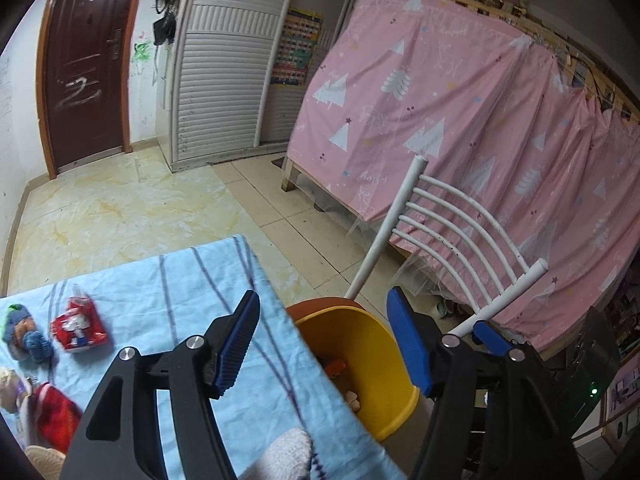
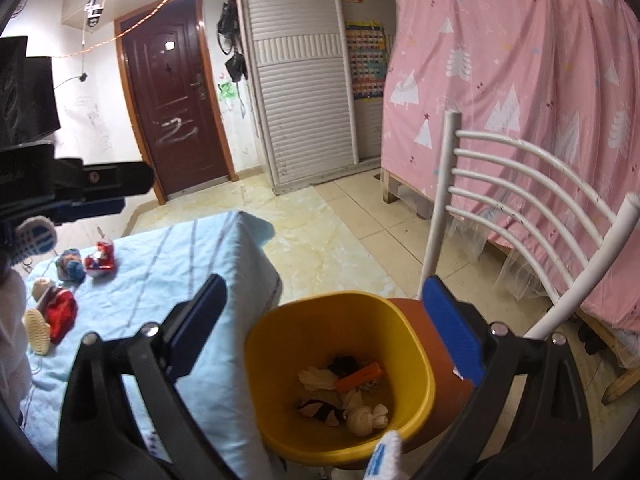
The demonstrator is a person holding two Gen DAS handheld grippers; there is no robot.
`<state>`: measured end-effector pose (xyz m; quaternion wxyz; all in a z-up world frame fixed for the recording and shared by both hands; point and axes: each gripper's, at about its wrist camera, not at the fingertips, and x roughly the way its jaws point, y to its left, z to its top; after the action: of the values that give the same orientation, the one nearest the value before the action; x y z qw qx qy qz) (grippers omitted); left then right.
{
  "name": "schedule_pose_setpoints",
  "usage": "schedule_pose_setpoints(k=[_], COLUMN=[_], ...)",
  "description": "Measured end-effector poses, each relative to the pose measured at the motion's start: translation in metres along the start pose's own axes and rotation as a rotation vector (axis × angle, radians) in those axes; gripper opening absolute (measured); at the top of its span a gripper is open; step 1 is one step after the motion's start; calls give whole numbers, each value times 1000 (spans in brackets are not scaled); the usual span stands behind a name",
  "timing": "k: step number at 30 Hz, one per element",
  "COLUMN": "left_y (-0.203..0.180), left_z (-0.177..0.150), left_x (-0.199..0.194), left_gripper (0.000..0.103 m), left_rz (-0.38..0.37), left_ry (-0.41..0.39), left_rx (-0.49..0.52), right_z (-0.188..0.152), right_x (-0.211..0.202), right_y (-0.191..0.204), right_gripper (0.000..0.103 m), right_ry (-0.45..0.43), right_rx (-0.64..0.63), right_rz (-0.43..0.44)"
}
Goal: Collect trash
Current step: 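Lift both open tools away from the yellow bin, then move both open tools back over the clutter on the blue sheet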
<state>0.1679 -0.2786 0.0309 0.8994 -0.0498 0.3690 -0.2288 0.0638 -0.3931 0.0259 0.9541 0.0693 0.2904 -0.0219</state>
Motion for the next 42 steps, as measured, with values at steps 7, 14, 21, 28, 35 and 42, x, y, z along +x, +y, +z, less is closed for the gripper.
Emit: schedule_pose_setpoints(k=[7,14,21,28,35,42], left_y=[39,88,139,186,223,252], left_z=[-4,-15,-28,-40,-53,-69], left_x=[-35,-65,-90,-106,-114,-112], left_gripper=[57,58,58,58,57,58], left_rz=[43,103,155,204,256,321], left_ry=[-36,-55,-63,-66,-36,16], left_rx=[-40,-85,-138,-192,-218,-256], right_z=[10,10,6,1,-8,-14], right_x=[-14,-19,-21,-19,-13,-7], right_y=[48,96,148,184,209,231], right_gripper=[95,95,95,95,95,95], right_ry=[-16,-8,4,24,61,88], right_rx=[-73,-140,-213,-257,-290,-324], right_rz=[42,89,134,171,226,259])
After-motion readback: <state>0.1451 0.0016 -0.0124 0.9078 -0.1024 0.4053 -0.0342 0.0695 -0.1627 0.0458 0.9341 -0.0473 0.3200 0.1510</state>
